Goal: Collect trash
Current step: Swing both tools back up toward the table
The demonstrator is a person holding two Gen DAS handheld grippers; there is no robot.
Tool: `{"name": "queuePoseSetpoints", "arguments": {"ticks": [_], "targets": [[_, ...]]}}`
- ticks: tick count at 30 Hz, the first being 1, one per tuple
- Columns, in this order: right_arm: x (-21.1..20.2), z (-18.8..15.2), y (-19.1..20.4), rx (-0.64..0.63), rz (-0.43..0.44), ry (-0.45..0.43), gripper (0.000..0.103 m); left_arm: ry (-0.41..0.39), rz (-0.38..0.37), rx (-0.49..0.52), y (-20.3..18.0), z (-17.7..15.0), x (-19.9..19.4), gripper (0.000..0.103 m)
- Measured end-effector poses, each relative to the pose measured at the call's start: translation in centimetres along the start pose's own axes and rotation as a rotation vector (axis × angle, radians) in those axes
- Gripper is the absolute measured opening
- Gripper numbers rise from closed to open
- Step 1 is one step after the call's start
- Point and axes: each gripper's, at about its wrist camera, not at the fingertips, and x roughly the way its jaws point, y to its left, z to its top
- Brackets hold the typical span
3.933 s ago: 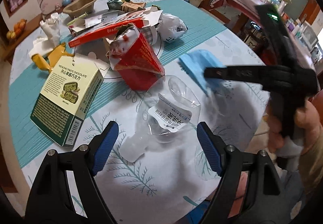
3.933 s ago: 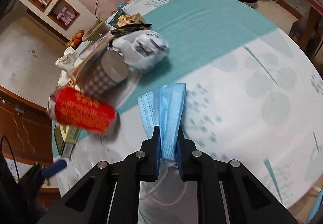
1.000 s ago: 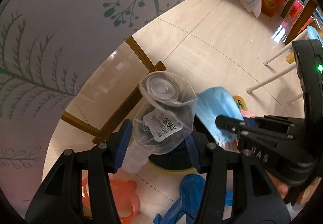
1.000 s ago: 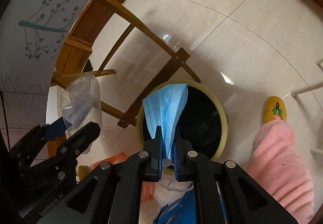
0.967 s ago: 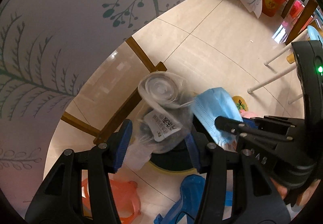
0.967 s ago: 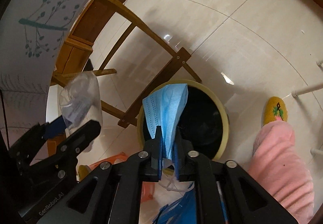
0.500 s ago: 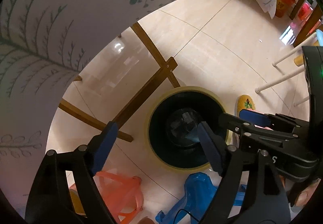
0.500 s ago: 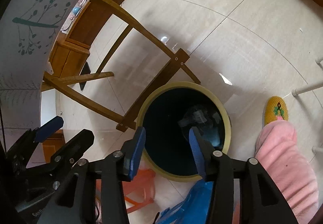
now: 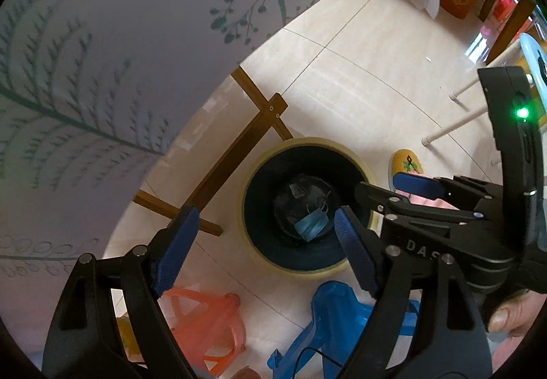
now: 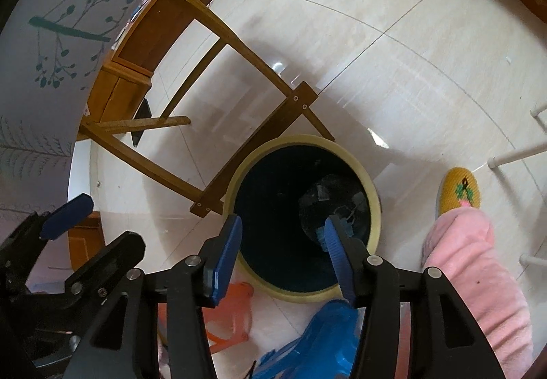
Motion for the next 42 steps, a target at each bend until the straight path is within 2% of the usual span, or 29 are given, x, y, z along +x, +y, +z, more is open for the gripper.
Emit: {"name": "queuePoseSetpoints", "arguments": {"ticks": [5,13,19,23,27,31,36,42], "targets": [[-2.0,-1.1,0.2,-0.002,-0.006,-0.017,0.052,-0.009,-0.012,-0.002,-0.5,-0.7,-3.3,0.079],[-9.1,-3.1,2.3,-0.059,0.015,-0.093,0.052,-0.083,-0.011,-0.047,-0.1,-2.5,-11.6,0.079],[-14.7,-4.5,3.7,-0.035,0.071,-0.129,0.052,-0.106,0.016,-0.145,2.7,-4.5,-18.1,0.079],[-18.4,-3.9,6.2,-0.083,0.116,-0.153,0.052,-0.127,0.066,-0.218,5.5,-5.7,-21.9,0.079],[-22.4,-1.6,10.1,-0.175,0.163,-0.179,0.052,-0.161,0.091,-0.345,9.4,-6.5,-26.2,0.079],[-26.8,1.7,14.0,-0.282,0.202,-0.231,0.052,-0.195,0.099,-0.476,13.4,-6.0,-29.9,0.079],[-30.8,7.4,20.0,-0.421,0.225,-0.269,0.052,-0.231,0.097,-0.607,17.6,-2.9,-32.3,0.079],[-32.4,14.4,25.7,-0.527,0.237,-0.277,0.053,-0.283,0.1,-0.726,22.6,2.7,-32.5,0.079]]}}
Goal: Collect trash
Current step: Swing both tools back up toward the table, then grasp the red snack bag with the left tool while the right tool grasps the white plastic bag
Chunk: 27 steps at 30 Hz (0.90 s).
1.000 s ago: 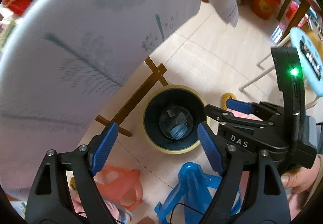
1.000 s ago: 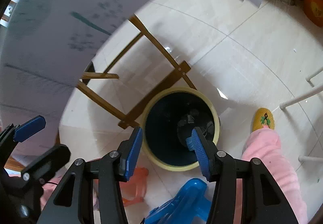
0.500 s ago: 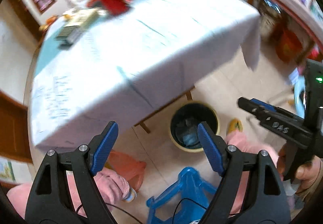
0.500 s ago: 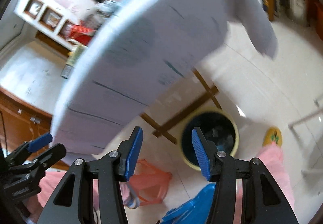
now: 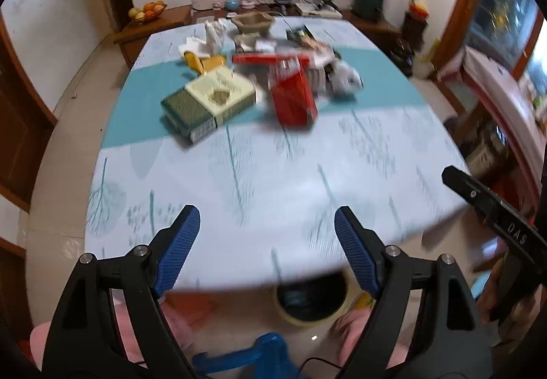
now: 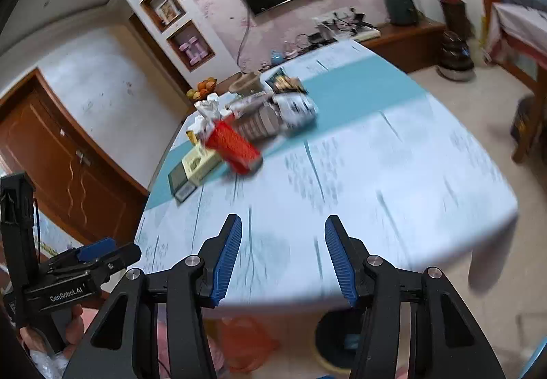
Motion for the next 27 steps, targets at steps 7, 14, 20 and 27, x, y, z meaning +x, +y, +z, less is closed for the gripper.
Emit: {"name": "queuePoseSetpoints", "arguments": {"ticks": [7,14,20,27], "targets": [[7.0,8.9,0.6,-0.124,-0.073,0.028,0.063,-0.012,-0.033,-0.095,-0.8,6.6,5.3,0.079],[16.1,15.1,-2.2,-0.063,-0.07,0.116,0.063,0.047,-0.014,-0.204,-0.9,9.3,13.0,0.079],[21.9,16.0,-3.4,-0.061,-0.047,0.176,0.063,0.06,-0.036,-0.294,-0.7,9.5,17.1,0.079],[25.8,16.5,-2.7,-0.095,-0.022,0.193,0.063,0.032,-0.029,-0.339,-0.9,10.5,18.9,0.079]]}}
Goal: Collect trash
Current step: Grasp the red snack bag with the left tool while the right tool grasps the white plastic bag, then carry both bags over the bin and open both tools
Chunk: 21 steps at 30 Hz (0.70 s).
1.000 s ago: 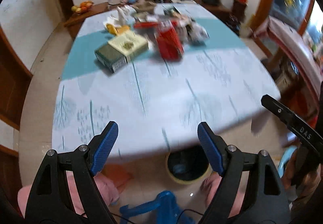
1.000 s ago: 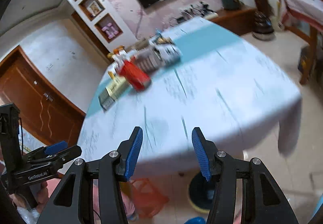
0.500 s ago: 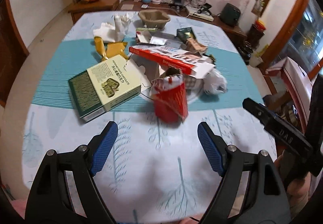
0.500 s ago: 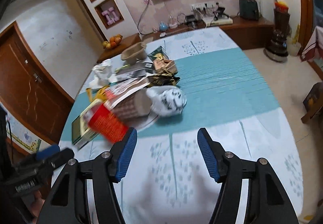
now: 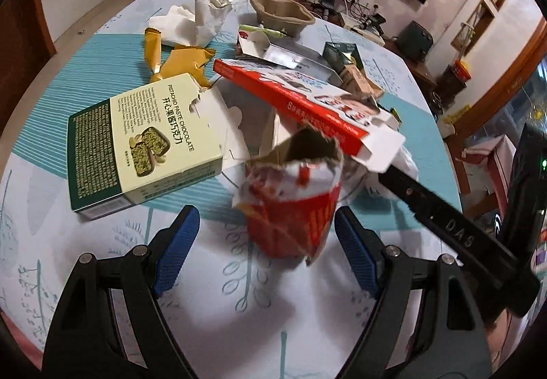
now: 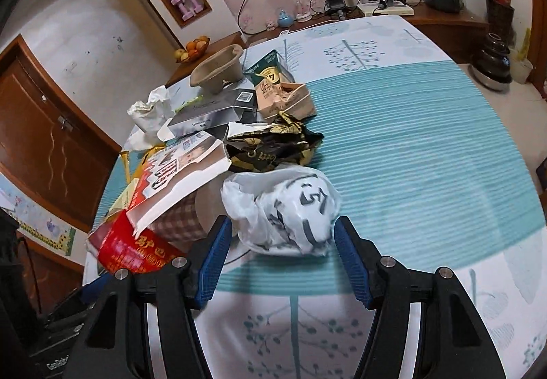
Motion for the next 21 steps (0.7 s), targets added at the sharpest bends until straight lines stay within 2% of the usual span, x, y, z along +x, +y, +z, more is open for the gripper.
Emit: {"name": "queuePoseSetpoints", "arguments": {"ticks": [2,3,4,5,6,7,12,21], "targets": [[0.8,0.2,0.4,0.005,0.006,0.006,0.063,0.003,-0.001,-0.024,0.0,0.2,0.6,0.079],[1.1,0.3,0.2,0.016,0.011,0.009,0.059,0.004,-0.005,-0.032,0.2,0.1,0.5,0.075],[1.4,0.2,0.4,0.019,0.016,0.01,0.051,0.003,-0.019,-0.043,0.2,0.2,0.8,0.068],[1.5,0.2,0.4,0.018,0.022,0.011,0.05,-0.003,-0.034,-0.05,0.1,0.2,0.8,0.063],[1.4,0.1,0.5,0.019,0.028,0.002,0.047,-0.008,-0.043,-0.052,0.0,0.2,0.8,0.05],[1.2,0.0,0.5,0.019,0.029,-0.003,0.044,-0.014,-0.042,-0.047,-0.3,0.2,0.9,0.046],[-0.1,-1.0,0.5,0.015,0.022,-0.021,0.037,-0.044,-0.02,-0.028,-0.6,0.0,0.5,0.04],[-5.1,-4.9,1.2,0.068,0.05,-0.068,0.035,-0.018,-0.047,0.035,0.1,-2.7,-3.4,0.039]]}}
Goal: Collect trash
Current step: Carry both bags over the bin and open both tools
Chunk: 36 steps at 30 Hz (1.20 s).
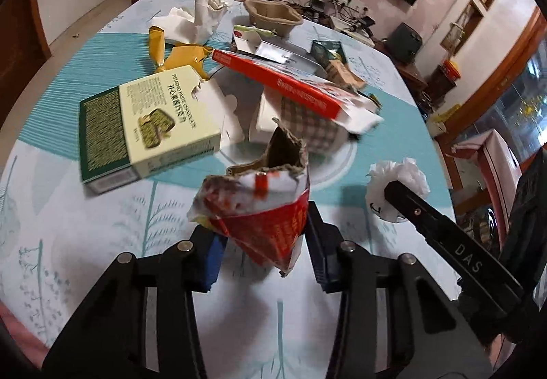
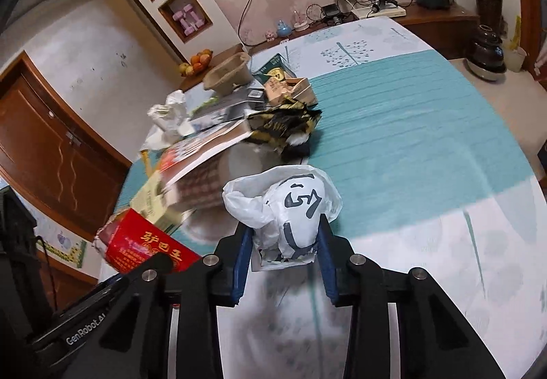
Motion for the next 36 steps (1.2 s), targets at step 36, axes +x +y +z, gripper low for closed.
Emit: {"name": "queuePoseSetpoints", "arguments": {"ticks": [36], "targets": [[-23.3,-29.4,6.6,0.121,-0.065,-0.083,0.034,0.043,-0.155,0.496,0.1,-21.4,-18.9,0.039]]}}
